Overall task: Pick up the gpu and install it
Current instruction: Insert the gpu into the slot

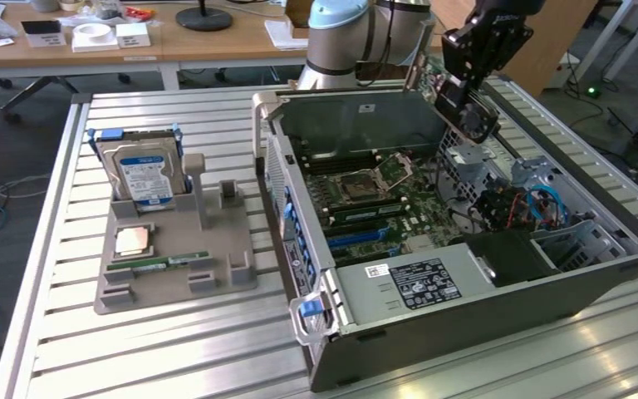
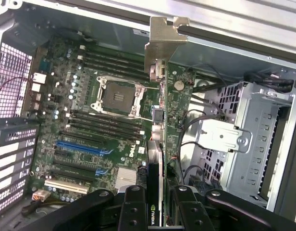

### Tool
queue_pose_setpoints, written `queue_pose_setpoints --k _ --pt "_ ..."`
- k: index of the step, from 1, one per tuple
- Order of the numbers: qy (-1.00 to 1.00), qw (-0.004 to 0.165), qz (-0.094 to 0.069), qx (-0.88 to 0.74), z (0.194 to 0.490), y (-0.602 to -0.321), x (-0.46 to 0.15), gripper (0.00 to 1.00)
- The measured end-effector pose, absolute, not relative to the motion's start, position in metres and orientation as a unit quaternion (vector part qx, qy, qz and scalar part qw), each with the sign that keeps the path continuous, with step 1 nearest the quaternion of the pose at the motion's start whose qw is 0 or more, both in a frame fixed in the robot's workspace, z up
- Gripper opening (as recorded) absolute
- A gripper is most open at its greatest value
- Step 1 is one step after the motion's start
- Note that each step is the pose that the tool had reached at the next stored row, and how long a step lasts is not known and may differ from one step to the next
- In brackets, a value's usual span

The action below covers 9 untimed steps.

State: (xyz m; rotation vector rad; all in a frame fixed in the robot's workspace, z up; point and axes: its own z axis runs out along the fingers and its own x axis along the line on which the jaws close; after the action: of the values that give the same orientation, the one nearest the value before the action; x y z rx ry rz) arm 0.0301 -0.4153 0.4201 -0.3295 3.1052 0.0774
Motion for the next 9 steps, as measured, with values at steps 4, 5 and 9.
queue_pose_setpoints --k 4,5,9 --pt "0.992 0.009 0.025 -0.123 0.4201 -0.4153 0.0301 0.26" --pt "0.991 0.008 0.025 -0.127 0.4201 -0.4153 0.0301 0.26" --pt "0.989 0.008 0.025 -0.147 0.4201 -0.4153 0.0301 0.26"
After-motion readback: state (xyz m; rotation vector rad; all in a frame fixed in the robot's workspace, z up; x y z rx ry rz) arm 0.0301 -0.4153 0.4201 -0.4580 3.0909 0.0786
